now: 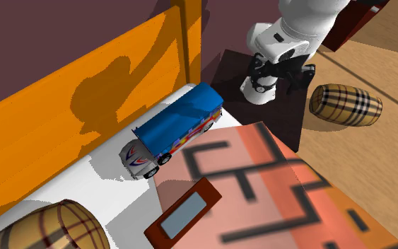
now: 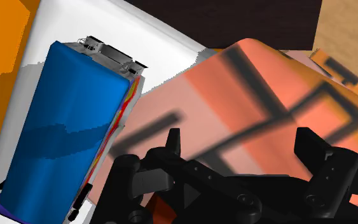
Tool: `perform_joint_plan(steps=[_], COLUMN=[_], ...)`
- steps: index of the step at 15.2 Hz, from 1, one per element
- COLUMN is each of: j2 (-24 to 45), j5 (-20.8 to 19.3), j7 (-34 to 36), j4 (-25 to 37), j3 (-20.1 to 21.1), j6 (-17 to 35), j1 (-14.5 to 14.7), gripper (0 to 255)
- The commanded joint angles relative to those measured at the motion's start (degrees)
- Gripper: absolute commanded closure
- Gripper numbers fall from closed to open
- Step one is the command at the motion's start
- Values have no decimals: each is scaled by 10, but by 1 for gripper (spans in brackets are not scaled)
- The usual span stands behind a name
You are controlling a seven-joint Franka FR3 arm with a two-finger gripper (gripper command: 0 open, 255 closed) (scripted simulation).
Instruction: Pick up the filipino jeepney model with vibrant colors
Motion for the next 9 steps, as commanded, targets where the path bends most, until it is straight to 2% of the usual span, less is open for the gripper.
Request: perform_joint_plan(steps=[1, 9], j2=[0, 118], j5=[0, -65], j7=[0, -187], j4=[0, 47], j3=[0, -108], j6=[0, 60], j1=[0, 6], gripper=[0, 0])
